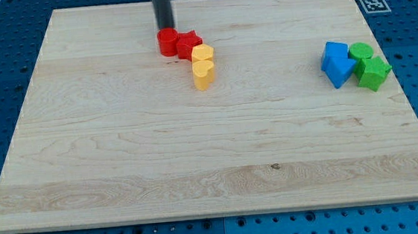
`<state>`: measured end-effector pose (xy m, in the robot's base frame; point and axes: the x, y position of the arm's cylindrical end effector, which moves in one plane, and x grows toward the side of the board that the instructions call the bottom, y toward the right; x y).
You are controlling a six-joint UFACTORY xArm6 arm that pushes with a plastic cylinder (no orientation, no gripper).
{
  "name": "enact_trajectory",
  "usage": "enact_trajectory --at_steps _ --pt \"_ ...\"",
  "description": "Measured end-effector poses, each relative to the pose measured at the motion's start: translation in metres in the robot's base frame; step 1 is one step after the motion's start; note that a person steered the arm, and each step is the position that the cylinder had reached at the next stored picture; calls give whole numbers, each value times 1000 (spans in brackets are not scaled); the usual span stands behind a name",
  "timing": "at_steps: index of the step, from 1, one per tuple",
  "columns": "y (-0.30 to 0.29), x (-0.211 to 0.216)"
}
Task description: Push the red blocks left to the yellow blocks
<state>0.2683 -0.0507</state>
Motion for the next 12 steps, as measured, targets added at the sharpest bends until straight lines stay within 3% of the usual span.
enact_trajectory --at_steps 2,7,9,10,12 --pt "32 46" --pt "-22 108" --pt "-77 92" --pt "-91 57" --pt "-68 -8"
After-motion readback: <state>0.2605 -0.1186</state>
